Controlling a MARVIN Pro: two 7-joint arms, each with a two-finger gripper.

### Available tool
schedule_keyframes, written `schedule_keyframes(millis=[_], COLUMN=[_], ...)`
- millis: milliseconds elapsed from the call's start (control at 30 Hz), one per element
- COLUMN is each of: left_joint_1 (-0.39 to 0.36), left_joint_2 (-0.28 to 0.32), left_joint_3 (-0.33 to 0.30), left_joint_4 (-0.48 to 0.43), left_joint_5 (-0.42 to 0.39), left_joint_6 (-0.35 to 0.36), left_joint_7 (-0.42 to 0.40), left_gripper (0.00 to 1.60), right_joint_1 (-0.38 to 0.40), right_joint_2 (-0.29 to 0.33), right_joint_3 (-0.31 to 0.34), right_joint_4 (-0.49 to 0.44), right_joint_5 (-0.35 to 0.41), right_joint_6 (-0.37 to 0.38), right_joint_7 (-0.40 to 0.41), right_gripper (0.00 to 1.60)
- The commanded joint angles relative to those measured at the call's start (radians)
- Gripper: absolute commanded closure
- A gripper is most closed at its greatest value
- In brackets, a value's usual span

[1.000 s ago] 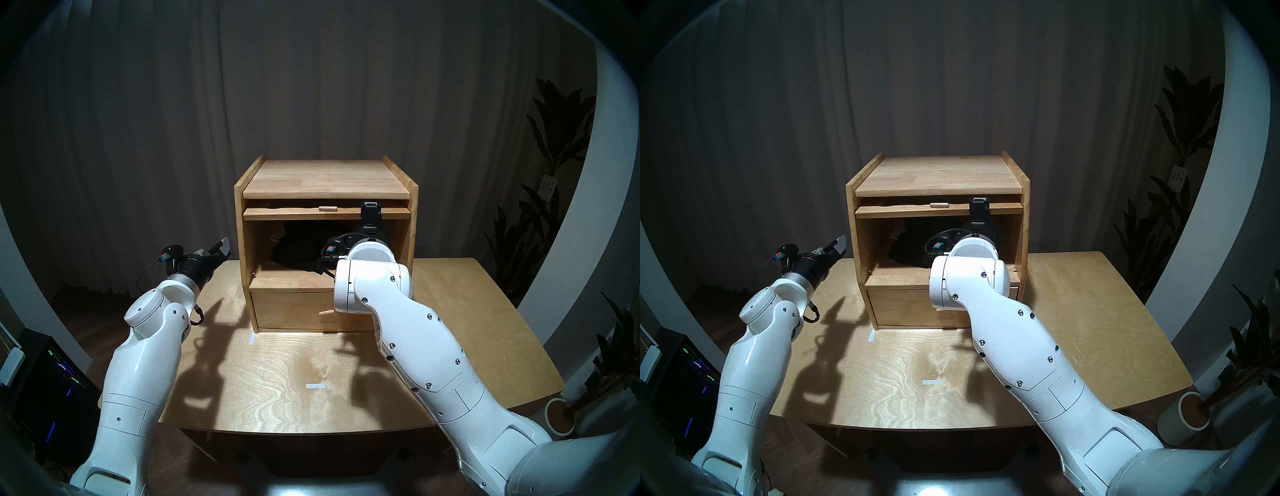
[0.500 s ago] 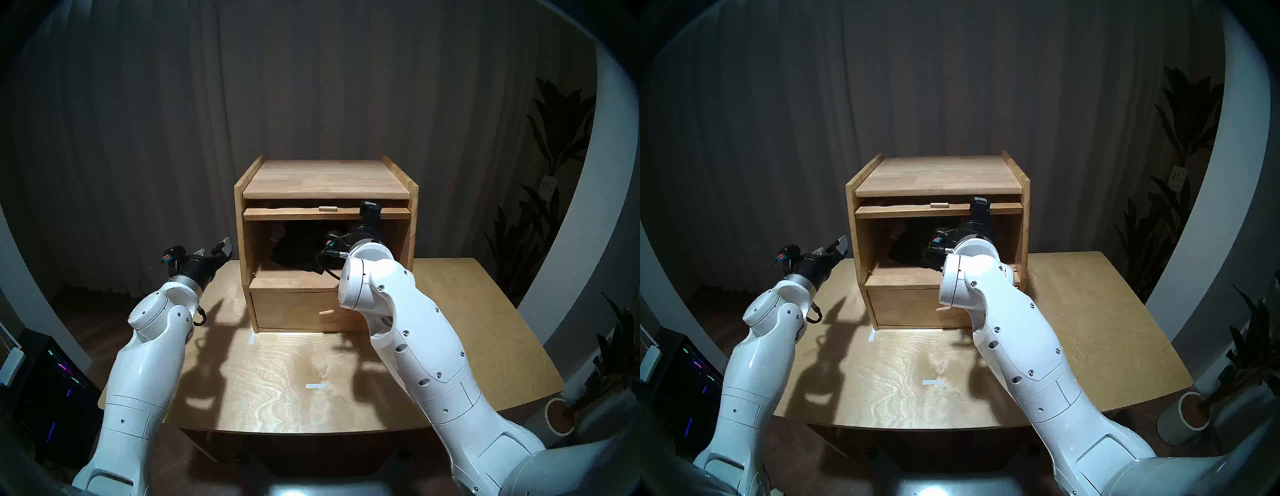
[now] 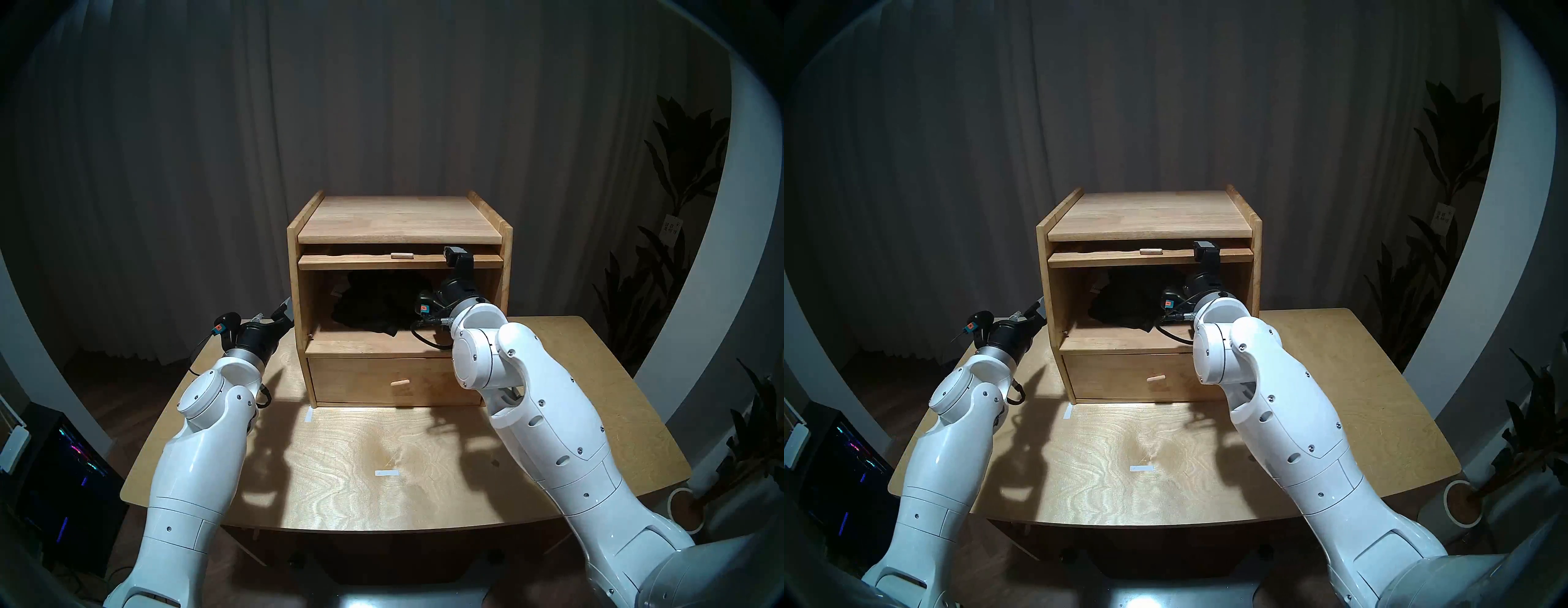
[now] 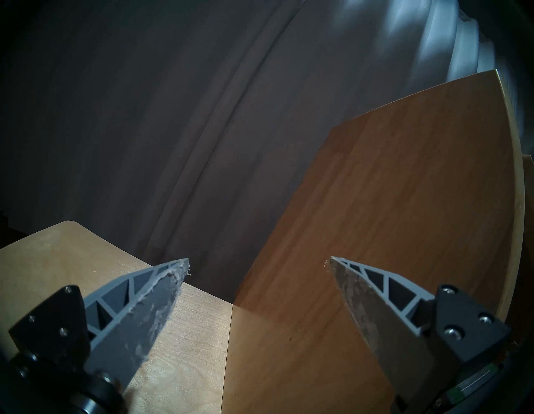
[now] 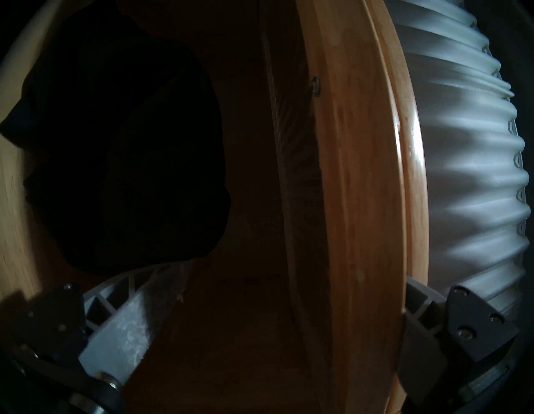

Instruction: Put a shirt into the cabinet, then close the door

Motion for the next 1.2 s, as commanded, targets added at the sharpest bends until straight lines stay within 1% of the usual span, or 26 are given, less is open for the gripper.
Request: schedule_keyframes(millis=[0,67,200,233,267,300,333,367,633,667,767,800,867,1067,1100,1133,1167], left_joint_1=[-0.009,-0.008,-0.006,-0.006,-0.005,-0.006,-0.007,-0.009,-0.021,-0.021,-0.020,-0.020,-0.019,-0.018,-0.017,-0.016,-0.015], left_joint_2=[-0.012,-0.002,0.008,0.010,0.011,0.013,0.016,0.017,0.028,0.030,0.033,0.034,0.034,0.041,0.042,0.043,0.044], left_joint_3=[0.009,0.008,0.005,0.005,0.004,0.003,0.002,0.001,-0.009,-0.009,-0.009,-0.009,-0.009,-0.009,-0.009,-0.010,-0.010], left_joint_4=[-0.016,-0.010,-0.006,-0.005,-0.005,-0.003,0.000,0.002,0.021,0.023,0.025,0.026,0.025,0.024,0.023,0.023,0.022], left_joint_5=[-0.006,-0.006,-0.009,-0.010,-0.011,-0.012,-0.013,-0.014,-0.022,-0.022,-0.025,-0.026,-0.029,-0.032,-0.032,-0.032,-0.033], left_joint_6=[-0.014,-0.018,-0.019,-0.020,-0.020,-0.020,-0.020,-0.021,-0.023,-0.023,-0.022,-0.022,-0.023,-0.022,-0.022,-0.023,-0.023], left_joint_7=[-0.012,-0.023,-0.033,-0.035,-0.037,-0.038,-0.039,-0.039,-0.041,-0.043,-0.050,-0.052,-0.056,-0.065,-0.066,-0.067,-0.069], left_gripper=[0.00,0.00,0.00,0.00,0.00,0.00,0.00,0.00,0.00,0.00,0.00,0.00,0.00,0.00,0.00,0.00,0.00], right_joint_1=[0.020,0.033,0.053,0.058,0.061,0.062,0.061,0.059,0.004,-0.005,-0.036,-0.022,-0.048,-0.076,-0.100,-0.082,-0.102], right_joint_2=[0.047,0.048,0.039,0.037,0.035,0.032,0.030,0.029,0.029,0.035,0.028,0.040,0.040,0.062,0.056,0.067,0.068], right_joint_3=[0.022,0.024,0.022,0.018,0.016,0.013,0.007,0.001,-0.013,-0.025,-0.024,-0.042,-0.042,-0.090,-0.084,-0.107,-0.110], right_joint_4=[0.056,0.077,0.109,0.116,0.121,0.126,0.125,0.122,0.049,0.029,-0.012,-0.015,-0.048,-0.114,-0.133,-0.131,-0.153], right_joint_5=[0.035,0.039,0.039,0.036,0.034,0.032,0.029,0.019,0.011,0.007,0.000,0.006,0.001,0.004,-0.004,0.005,-0.001], right_joint_6=[-0.068,-0.088,-0.100,-0.103,-0.104,-0.109,-0.110,-0.107,-0.070,-0.053,-0.024,-0.002,0.025,0.123,0.130,0.148,0.168], right_joint_7=[0.035,0.037,0.033,0.032,0.030,0.020,0.017,0.007,0.009,0.011,0.005,0.011,0.010,0.020,0.016,0.022,0.020], right_gripper=[0.00,0.00,0.00,0.04,0.63,0.95,1.60,1.60,1.60,1.60,1.60,1.60,1.60,1.60,1.60,1.60,1.60])
